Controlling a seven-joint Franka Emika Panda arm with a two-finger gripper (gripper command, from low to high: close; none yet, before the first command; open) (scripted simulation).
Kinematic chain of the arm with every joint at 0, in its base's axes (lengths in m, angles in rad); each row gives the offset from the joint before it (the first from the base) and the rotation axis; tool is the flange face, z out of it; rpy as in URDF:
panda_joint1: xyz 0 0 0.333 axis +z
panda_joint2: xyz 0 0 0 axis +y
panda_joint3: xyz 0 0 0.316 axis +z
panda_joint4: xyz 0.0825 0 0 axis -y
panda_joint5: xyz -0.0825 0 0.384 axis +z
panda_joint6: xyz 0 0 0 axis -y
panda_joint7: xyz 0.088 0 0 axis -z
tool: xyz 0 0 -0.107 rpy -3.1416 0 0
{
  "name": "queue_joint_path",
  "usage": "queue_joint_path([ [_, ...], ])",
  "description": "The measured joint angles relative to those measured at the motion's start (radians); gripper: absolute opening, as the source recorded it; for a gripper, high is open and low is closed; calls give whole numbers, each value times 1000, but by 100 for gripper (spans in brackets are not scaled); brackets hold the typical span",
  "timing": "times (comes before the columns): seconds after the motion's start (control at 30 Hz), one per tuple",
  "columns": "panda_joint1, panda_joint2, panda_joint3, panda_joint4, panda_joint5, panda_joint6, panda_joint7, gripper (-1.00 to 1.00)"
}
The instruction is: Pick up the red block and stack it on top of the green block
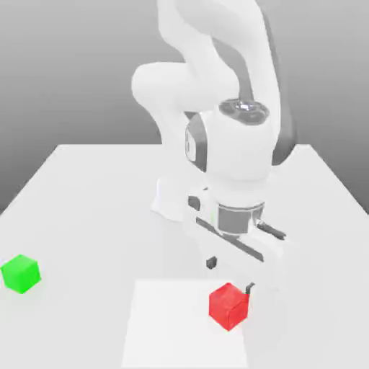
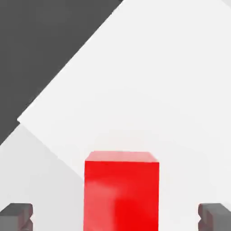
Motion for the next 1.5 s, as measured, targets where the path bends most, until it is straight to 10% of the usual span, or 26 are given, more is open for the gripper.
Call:
queue_joint_path([
  [0.23,106,155,-144,25,-170,119,128,0],
  [0.27,121,171,-163,27,-186,131,140,-100],
  [0.87,31,-48,-37,-10,63,-38,-39,-100],
  [1.5,-637,-38,-384,118,129,-151,256,-100],
])
